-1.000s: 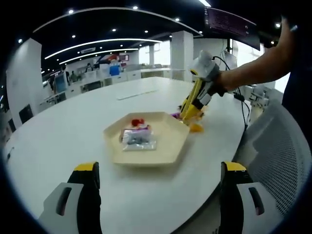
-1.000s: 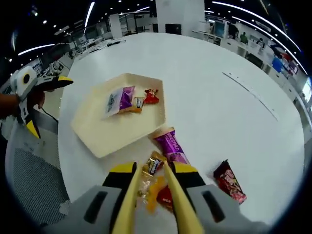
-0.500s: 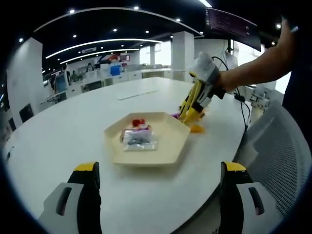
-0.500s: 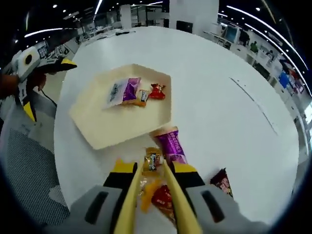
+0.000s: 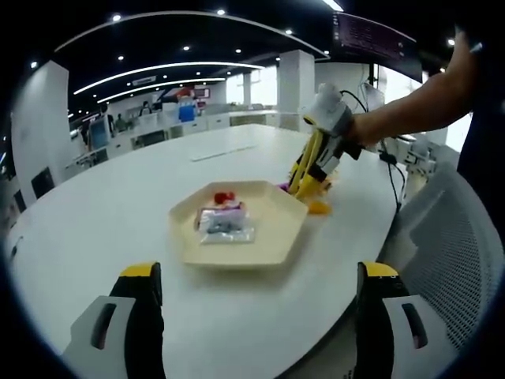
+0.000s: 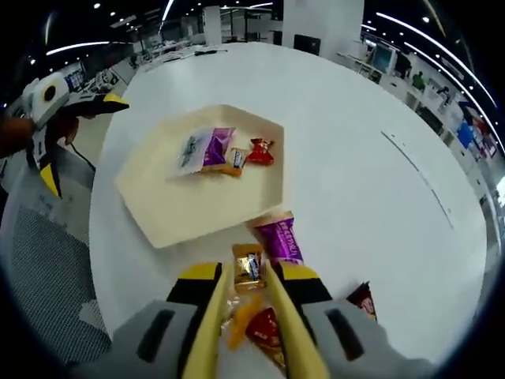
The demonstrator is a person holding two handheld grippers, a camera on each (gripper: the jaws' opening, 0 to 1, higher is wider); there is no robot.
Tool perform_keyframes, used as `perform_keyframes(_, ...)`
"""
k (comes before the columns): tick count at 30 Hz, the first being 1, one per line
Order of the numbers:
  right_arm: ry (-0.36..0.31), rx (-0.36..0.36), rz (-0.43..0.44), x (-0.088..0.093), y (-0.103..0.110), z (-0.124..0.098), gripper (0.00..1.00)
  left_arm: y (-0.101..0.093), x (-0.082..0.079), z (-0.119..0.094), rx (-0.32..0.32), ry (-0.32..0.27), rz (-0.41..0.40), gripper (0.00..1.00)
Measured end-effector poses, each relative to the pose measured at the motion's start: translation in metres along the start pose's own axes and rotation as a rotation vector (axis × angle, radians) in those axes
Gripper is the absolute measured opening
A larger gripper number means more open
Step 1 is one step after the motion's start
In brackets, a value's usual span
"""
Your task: Place the target food into the container with the food tongs after gripping and lifting it, then release it inside without dropping or visibly crushing the food.
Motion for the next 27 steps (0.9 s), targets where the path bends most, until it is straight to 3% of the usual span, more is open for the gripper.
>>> perform_keyframes(5,-0.003,-0.007,0.005,-0.001,0.001,0.000,0.20,0.001,0.001,0.000,-0.003,-0.002,-0.004,0.99)
perform_keyframes(17,0.000,-0.017,0.034,0.001,0.000,-0.006,0.21,-0.001,0.000,0.000,0.006,-0.001,-0.003,1.00)
perform_keyframes(20,-0.009,-0.016,0.012,0.001,0.001,-0.009,0.21,-0.001,-0.006,-0.003,-0.003,-0.068,0.014,1.00)
perform_keyframes(27,-0.015,-0.025,0.020,-0.001,0.001,-0.022,0.21,-0.001,-0.004,-0.002,0.001,-0.046,0.011,1.00)
Point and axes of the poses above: the point that each gripper's makers call its tool centre point, and the gripper's own axes: z roughly forward along the fingers, y roughly to its left, x roughly out of its underside, the point moved 9 cm from there along -z, roughly backward along the fingers, and after that the axes turned 11 degrees about y, right-handed, at the moved point
